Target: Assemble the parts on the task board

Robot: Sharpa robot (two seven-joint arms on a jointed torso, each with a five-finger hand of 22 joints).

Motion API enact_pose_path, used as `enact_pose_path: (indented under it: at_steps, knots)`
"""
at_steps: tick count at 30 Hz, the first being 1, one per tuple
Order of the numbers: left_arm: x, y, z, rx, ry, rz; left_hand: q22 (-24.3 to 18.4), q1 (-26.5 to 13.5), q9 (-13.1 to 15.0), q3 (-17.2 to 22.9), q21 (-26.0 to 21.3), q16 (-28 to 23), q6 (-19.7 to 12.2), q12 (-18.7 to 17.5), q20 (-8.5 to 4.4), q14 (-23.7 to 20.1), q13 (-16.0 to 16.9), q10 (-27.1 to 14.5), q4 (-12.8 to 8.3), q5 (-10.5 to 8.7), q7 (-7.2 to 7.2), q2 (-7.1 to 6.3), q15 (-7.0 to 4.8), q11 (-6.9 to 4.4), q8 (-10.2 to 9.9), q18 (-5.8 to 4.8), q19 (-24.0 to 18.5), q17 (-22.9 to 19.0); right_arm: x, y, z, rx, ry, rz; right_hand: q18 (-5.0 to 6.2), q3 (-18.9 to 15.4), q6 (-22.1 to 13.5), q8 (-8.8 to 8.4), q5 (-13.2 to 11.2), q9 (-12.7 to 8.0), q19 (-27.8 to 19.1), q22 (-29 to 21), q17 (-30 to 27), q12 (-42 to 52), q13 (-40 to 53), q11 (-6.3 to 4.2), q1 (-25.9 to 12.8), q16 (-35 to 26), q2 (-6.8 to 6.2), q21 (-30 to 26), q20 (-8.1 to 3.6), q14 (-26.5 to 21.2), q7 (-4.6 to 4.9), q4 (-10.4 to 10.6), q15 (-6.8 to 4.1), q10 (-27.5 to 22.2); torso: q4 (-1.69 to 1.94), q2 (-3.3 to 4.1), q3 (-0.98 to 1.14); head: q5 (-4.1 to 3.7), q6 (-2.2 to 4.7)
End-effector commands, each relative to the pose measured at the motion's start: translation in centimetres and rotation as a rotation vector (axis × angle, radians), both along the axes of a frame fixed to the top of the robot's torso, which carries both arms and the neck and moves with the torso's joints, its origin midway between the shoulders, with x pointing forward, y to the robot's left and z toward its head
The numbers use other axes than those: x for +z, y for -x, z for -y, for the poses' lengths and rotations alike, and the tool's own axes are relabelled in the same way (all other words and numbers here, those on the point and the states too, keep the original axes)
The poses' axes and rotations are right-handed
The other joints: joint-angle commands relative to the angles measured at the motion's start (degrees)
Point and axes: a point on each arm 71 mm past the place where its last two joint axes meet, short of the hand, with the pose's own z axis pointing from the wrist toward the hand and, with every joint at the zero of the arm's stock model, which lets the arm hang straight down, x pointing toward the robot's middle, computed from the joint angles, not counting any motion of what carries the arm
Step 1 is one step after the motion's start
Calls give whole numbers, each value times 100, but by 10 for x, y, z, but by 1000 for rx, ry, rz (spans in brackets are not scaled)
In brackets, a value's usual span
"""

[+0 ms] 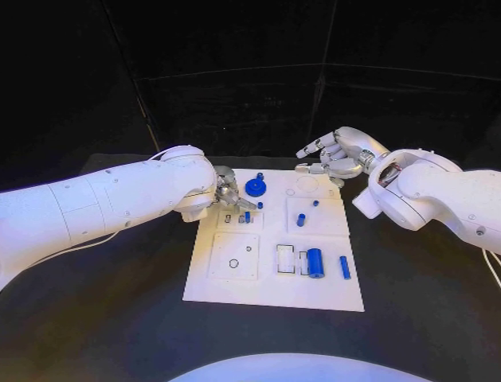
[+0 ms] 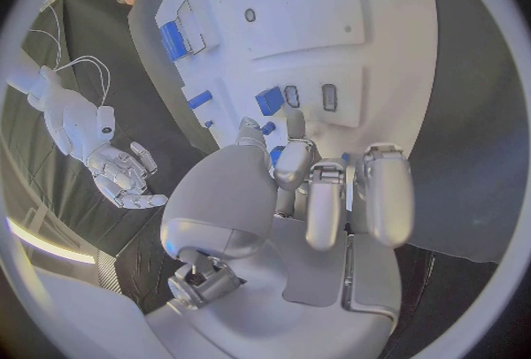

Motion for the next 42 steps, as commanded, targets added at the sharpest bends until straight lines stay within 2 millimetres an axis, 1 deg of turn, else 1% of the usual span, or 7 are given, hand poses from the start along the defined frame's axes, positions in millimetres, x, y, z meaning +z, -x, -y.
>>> enact_pose_path:
  at_steps: [1, 8, 12, 17, 28, 36, 42]
  knots:
    - [-1, 0, 1, -16, -32, -20, 6, -40, 16, -36, 40, 17, -47, -29, -1, 604, -24, -53, -2, -15, 7, 2, -14, -1, 26, -37, 48, 1507, 1, 0, -2, 11, 6, 3, 97, -44, 19, 37, 35, -6, -45, -9, 891, -19, -9, 5, -60, -17, 0, -28, 6, 425, -15, -6, -39, -29, -5, -2, 1, -10, -10]
    - [-2, 0, 6, -30, -40, -32, 20, -5, 44, -33, 48, 17, -67, -52, 2, 604, -56, -77, -11, -14, 10, 14, -11, 2, 40, -39, 49, 1507, 1, -1, -4, 12, 2, 10, 97, -45, 17, 37, 45, -6, -46, -12, 896, -20, -10, 5, -55, -15, 1, -30, 6, 426, -15, -9, -39, -30, 11, -4, 6, -21, -28]
    - [-2, 1, 9, -38, -39, -33, 25, 7, 53, -32, 51, 17, -73, -57, 3, 604, -61, -82, -13, -14, 10, 19, -10, 3, 45, -40, 50, 1507, 1, -2, -5, 14, 3, 9, 96, -47, 17, 38, 53, -7, -44, -9, 889, -20, -11, 4, -53, -19, 3, -30, 5, 425, -16, -10, -40, -30, 10, -3, 1, -23, -30]
    - [-2, 1, 12, -45, -39, -36, 36, 33, 73, -29, 58, 17, -83, -60, 4, 604, -66, -88, -17, -14, 11, 29, -9, 4, 56, -41, 51, 1507, 1, -3, -7, 15, 4, 7, 96, -47, 17, 38, 53, -7, -44, -9, 889, -20, -11, 4, -53, -19, 3, -30, 5, 425, -16, -10, -40, -30, 4, -3, 5, -19, -36]
    - [-2, 2, 15, -55, -40, -41, 46, 155, 145, -5, 64, 17, -120, -88, 11, 604, -104, -117, -39, -10, 13, 71, -4, 7, 95, -41, 43, 1507, 0, -4, -8, 16, 6, 5, 97, -50, 18, 40, 69, -6, -45, -15, 887, -20, -13, 4, -53, -21, 10, -34, 5, 424, -17, -9, -41, -30, 13, -3, 5, -20, -44]
    - [-3, 1, 16, -59, -45, -47, 65, 348, 230, 63, 75, 17, -163, -100, 16, 604, -119, -129, -81, -4, 17, 144, 0, 9, 136, -41, 35, 1507, -1, -5, -8, 14, 8, 2, 97, -53, 20, 49, 137, -7, -40, -22, 881, -27, -27, -1, -33, -27, 40, -44, 1, 425, -20, -17, -45, -34, 10, -2, 4, -26, -44]
    - [-4, 1, 15, -63, -56, -60, 73, 598, 299, 213, 78, 17, -209, -119, 19, 604, -143, -145, -187, 0, 20, 226, 1, 11, 159, -40, 25, 1507, -1, -6, -8, 15, 8, 3, 96, -63, 21, 57, 233, -7, -34, -28, 878, -22, -28, -5, -18, -31, 51, -53, -3, 426, -23, -27, -49, -28, 8, 1, 4, -33, -37]
